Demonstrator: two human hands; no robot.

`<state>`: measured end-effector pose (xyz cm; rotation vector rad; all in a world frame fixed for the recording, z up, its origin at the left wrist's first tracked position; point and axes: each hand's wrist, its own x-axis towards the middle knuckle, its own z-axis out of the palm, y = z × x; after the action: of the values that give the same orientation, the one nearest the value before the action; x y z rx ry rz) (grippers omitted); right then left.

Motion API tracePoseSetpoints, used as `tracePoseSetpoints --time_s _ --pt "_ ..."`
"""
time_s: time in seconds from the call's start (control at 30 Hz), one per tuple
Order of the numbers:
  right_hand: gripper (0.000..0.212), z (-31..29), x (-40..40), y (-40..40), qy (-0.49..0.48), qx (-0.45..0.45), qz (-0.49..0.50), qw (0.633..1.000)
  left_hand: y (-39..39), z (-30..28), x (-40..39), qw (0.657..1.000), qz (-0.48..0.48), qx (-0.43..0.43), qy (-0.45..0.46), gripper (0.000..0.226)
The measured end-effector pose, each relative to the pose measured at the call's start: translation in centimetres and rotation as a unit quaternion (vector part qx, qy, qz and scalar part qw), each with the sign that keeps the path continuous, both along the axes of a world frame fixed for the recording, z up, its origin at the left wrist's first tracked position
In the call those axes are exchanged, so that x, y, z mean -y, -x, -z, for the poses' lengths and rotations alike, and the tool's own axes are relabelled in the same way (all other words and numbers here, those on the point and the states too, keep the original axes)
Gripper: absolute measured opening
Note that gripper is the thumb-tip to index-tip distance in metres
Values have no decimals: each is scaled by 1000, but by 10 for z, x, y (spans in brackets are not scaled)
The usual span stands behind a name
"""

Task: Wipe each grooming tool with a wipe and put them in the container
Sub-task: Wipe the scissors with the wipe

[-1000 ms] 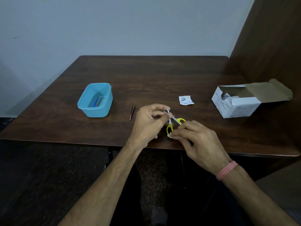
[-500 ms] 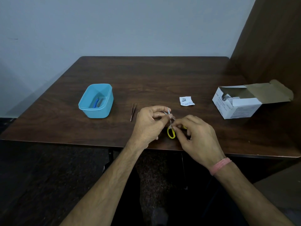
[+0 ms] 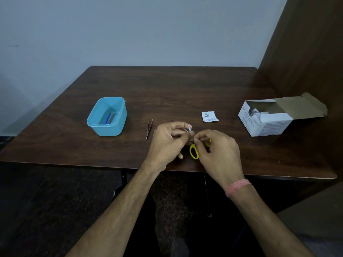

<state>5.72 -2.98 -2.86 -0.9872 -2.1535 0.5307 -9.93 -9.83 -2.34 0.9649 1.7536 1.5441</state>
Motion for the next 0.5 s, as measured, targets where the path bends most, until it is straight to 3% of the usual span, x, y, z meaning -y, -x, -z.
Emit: tracePoseSetpoints --time_s 0.3,0.5 --pt "3 0 8 -4 78 -20 40 996 -1 3 -1 1000 4 5 -15 10" --pt "10 1 3 -13 137 4 -4 990 1 3 1 1000 -6 21 -22 13"
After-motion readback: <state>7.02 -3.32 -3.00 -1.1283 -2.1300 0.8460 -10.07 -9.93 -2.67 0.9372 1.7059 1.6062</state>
